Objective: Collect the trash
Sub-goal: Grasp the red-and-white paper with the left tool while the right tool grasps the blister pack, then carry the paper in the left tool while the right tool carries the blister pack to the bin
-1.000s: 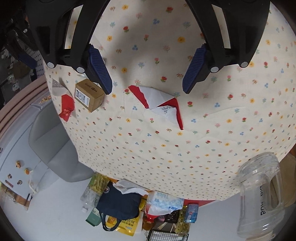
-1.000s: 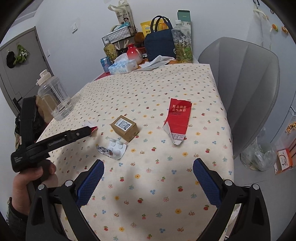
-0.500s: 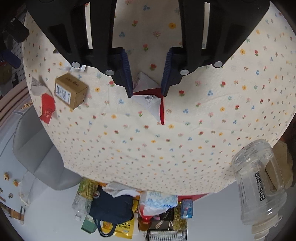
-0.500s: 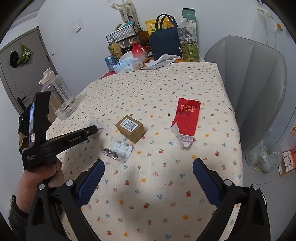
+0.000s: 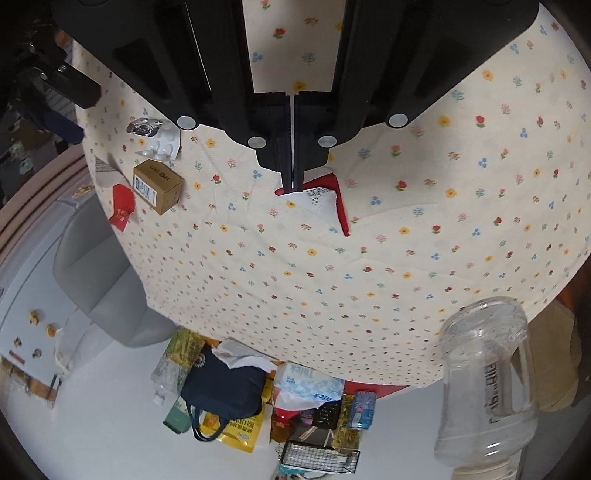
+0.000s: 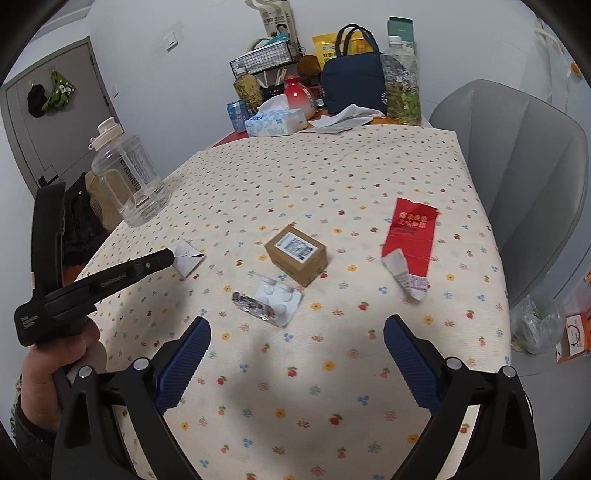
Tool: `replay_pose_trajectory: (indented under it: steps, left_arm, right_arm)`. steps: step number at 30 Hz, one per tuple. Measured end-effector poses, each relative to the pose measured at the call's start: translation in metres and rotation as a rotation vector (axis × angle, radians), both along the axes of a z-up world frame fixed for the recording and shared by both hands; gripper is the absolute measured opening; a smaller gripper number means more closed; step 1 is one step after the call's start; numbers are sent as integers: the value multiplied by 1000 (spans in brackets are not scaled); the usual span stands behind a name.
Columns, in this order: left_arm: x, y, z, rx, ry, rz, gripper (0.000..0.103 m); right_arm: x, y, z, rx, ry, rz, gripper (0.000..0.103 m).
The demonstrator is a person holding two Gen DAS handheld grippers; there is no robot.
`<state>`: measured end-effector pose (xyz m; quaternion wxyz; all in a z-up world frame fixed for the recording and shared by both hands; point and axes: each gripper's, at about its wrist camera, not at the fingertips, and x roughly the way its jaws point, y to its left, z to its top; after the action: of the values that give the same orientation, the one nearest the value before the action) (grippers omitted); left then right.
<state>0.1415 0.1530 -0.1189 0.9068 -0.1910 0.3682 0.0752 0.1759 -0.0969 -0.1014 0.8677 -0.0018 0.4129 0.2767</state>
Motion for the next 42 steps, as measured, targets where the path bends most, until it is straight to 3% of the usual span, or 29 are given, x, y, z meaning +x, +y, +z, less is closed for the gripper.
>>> replay_pose_trajectory:
  steps: [9,12,15,19,33,42]
  left_arm:
    - [-26,27,10,-41,-51,22,2]
    - [-30,32,13,-54,-58,30,1]
    - [-34,32,19,-60,-76,28,1]
    - [-37,30,33,-58,-106,20,1]
    - [-37,-5,73,-25,-168,-28,1]
    - [-18,-64,86,4,-167,-122,1]
  right_arm:
    - [4,35,-10,-26,13,42,91]
    - [10,43,-17,-34,31,43,86]
    - [17,46,-23,-33,48,34,76]
    - [24,47,-28,-24,85,43,33]
    - [0,-2,9,81,20,23,32]
    - [-9,-67,27,119,-24,-62,32]
